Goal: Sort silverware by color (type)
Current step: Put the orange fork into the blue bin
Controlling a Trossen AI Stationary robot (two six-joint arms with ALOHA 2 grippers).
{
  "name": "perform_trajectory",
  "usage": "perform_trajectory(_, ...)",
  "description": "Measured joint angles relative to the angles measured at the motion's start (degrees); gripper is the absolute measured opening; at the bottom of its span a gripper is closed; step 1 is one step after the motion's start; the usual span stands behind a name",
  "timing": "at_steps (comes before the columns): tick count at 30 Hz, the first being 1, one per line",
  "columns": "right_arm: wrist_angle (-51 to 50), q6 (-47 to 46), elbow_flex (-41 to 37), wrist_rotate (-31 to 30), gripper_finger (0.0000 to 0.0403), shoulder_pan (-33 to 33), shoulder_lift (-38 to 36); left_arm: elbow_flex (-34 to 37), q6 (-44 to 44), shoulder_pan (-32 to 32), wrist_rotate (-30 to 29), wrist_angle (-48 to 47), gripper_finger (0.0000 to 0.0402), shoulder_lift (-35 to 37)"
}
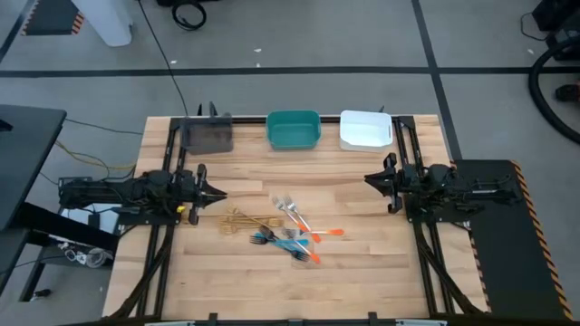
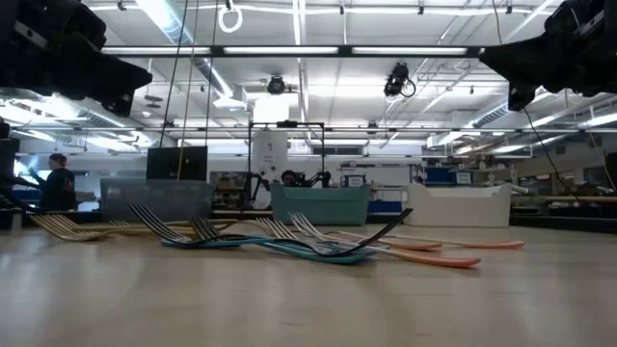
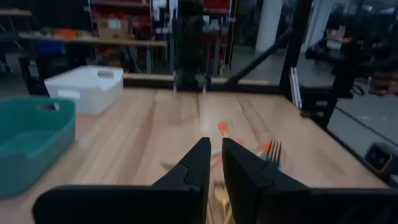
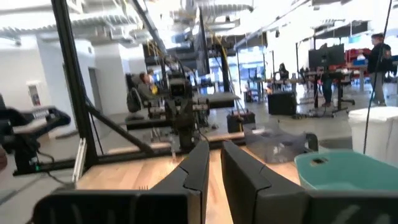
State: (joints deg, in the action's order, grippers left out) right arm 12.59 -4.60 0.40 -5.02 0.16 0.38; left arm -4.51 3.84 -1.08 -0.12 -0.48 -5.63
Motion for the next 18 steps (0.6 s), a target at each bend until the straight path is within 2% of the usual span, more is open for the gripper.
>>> perform_trajectory(9,3.9,-10.5,0.0,0.1,0.005,0.0,0.0,0.0,-3.0,0.0,0.0,11.0,0.005,0.0)
perform_trajectory(14,3.2,-11.3,0.0,0.1,0.005,0.0,0.4,0.0,-2.8,0.0,-0.3,11.4,0.005,0.0)
perform_trajectory(18,4.1,-11.3,0.0,0.1,0.005,0.0,1.2,0.0,1.0,0.0,-3.8,12.3,0.005,0.0)
